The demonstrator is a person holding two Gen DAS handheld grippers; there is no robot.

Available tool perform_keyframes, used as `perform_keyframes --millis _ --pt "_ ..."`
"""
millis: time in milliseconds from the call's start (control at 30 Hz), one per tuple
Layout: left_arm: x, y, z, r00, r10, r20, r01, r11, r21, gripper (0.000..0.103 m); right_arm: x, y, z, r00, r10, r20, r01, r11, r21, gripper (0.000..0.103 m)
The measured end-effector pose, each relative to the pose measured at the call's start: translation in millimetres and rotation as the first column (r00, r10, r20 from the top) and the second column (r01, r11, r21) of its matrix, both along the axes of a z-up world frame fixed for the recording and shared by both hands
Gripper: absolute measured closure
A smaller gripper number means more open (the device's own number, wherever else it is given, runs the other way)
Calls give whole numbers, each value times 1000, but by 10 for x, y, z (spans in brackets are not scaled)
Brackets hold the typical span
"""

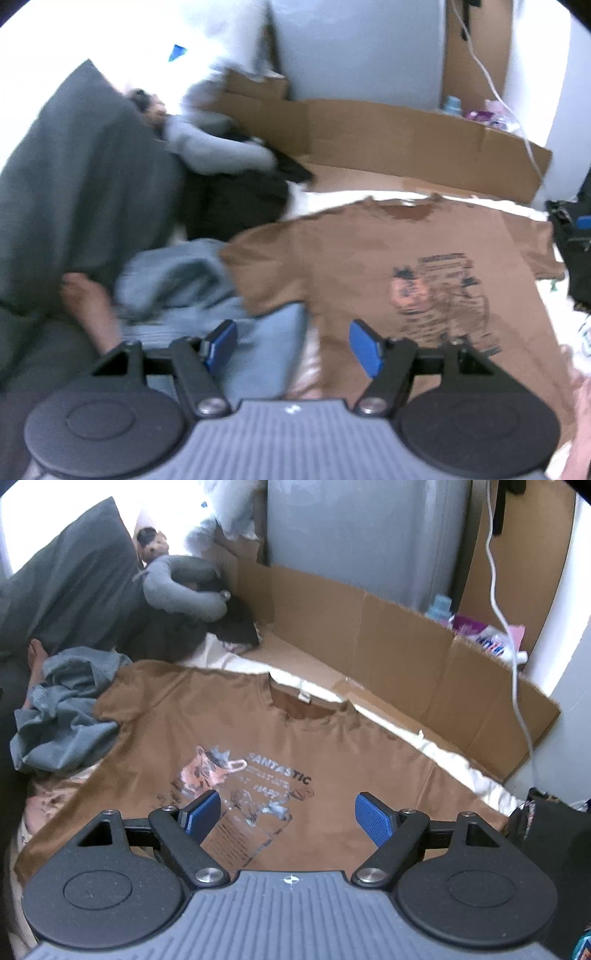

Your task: Fold clothes

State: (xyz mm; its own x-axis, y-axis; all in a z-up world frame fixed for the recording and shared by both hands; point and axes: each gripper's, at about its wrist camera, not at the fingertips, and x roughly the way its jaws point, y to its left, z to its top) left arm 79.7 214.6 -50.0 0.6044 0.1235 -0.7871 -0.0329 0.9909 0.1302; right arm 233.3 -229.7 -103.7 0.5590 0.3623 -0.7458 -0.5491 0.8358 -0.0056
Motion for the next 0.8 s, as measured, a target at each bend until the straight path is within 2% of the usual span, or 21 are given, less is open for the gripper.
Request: perform_keyframes --millis 167,233,333,467,633,800 --pt "-490 512 445 998 45 43 -48 996 77 23 -120 -30 217 1000 -25 19 24 999 24 18" --pt "-662 698 504 996 72 50 -76 994 83 22 -162 -66 274 999 -38 20 37 999 29 18" --pt "-853 910 484 993 109 52 -111 993 47 22 -223 -134 349 998 -62 19 62 997 38 18" --pt "-1063 1026 354 989 103 103 -102 995 -14 22 -289 -270 396 994 -106 8 106 993 45 18" --pt "-1249 1056 7 977 129 172 -108 987 -123 22 -322 -453 331 988 -157 10 157 987 22 18" --pt "-1196 814 -352 966 125 228 -82 979 -187 23 -201 -791 213 956 -294 -4 294 955 23 18"
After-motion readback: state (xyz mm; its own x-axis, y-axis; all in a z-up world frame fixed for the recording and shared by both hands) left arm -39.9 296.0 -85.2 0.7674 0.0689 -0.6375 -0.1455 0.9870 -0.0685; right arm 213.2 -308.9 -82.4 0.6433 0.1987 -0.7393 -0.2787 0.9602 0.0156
